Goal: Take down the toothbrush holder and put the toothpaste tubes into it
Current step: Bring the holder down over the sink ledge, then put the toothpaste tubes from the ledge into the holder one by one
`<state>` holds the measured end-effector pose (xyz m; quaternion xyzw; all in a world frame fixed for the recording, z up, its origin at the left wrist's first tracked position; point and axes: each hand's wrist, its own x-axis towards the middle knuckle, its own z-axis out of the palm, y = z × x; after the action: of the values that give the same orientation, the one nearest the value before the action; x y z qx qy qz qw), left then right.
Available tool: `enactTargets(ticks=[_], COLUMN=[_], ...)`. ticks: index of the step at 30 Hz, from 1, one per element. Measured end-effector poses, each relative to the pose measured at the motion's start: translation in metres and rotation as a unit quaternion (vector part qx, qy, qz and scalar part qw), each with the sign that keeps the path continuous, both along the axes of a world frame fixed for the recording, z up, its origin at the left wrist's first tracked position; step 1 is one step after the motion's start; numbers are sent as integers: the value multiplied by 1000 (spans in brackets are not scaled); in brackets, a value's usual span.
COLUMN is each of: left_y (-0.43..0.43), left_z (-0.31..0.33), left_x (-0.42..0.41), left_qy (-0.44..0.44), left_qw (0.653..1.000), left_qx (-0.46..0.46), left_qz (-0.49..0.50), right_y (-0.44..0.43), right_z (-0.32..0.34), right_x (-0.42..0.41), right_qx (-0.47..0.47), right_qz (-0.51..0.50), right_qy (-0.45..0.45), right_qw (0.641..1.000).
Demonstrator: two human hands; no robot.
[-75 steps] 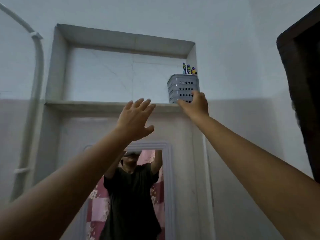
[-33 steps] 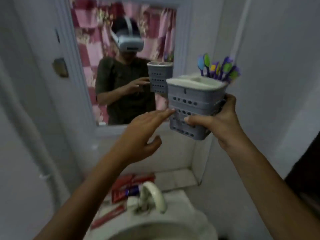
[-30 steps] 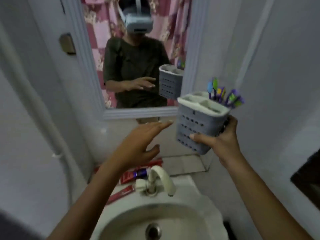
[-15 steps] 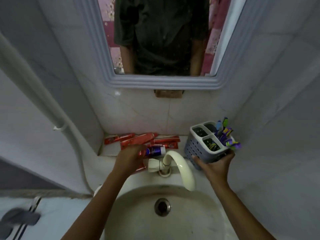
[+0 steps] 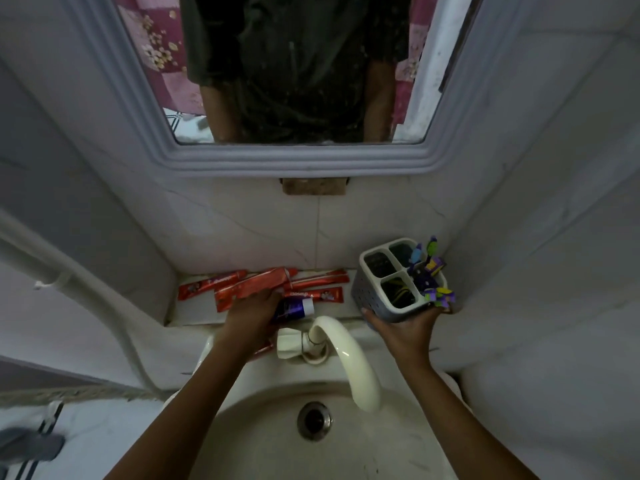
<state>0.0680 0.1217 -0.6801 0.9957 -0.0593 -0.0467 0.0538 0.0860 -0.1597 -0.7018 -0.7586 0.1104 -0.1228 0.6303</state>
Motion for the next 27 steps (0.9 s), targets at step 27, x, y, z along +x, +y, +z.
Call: enactTargets(ticks=[27], left_y=[-135], left_z=[152], left_x=[83], left_qy=[-133], left_qw=[879], left_qx=[314], left_qz=[-333], right_y=[-8], right_z=[-11], right_x=[4], right_qx=[10], right_qz=[13], right_qy=[36], right_qw=[999])
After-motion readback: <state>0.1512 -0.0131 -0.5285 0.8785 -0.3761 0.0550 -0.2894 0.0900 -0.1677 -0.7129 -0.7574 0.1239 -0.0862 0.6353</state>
